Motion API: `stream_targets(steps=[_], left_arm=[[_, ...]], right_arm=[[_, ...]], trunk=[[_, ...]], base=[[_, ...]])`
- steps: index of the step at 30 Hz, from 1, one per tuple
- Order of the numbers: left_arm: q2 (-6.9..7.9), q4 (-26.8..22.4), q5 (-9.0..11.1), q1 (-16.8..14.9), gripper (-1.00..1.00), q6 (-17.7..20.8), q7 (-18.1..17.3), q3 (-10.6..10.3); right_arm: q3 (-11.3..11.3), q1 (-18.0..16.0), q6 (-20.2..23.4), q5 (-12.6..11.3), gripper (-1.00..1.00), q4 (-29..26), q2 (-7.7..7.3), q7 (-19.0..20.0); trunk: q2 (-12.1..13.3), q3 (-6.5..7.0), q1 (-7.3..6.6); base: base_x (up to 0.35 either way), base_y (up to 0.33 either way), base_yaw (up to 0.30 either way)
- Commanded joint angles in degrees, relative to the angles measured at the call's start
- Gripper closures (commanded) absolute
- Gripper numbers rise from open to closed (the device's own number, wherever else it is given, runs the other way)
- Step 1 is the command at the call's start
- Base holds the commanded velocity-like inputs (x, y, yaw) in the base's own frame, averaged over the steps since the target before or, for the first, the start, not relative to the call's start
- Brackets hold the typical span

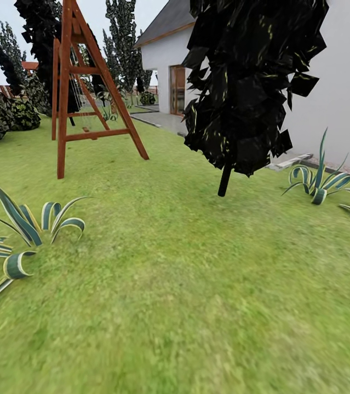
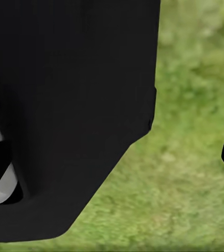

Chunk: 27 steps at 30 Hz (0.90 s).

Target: Take the three Easter eggs out of the wicker basket on the lawn in the garden, then place them on the lawn next to a single tree (choose any tree) so that all three eggs are next to the same tree and none are left in the basket.

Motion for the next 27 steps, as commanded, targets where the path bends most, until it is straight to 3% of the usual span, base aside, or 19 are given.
stream_targets(steps=[1,27], left_arm=[[-0.03,0.0,-0.1,0.0,-1.00,-0.1,0.1,0.0],[0.29,0.0,-0.1,-0.1,-1.00,0.8,-0.2,-0.3]], right_arm=[[-0.1,0.0,-0.1,0.0,-1.00,0.0,0.01,-0.1],[-0.1,0.0,-0.1,0.0,-1.00,0.0,0.01,-0.1]], trunk=[[0.4,0.14,-0.23],[10.8,4.81,-5.94]], base=[[0.000,0.000,0.000],[0.000,0.000,0.000]])
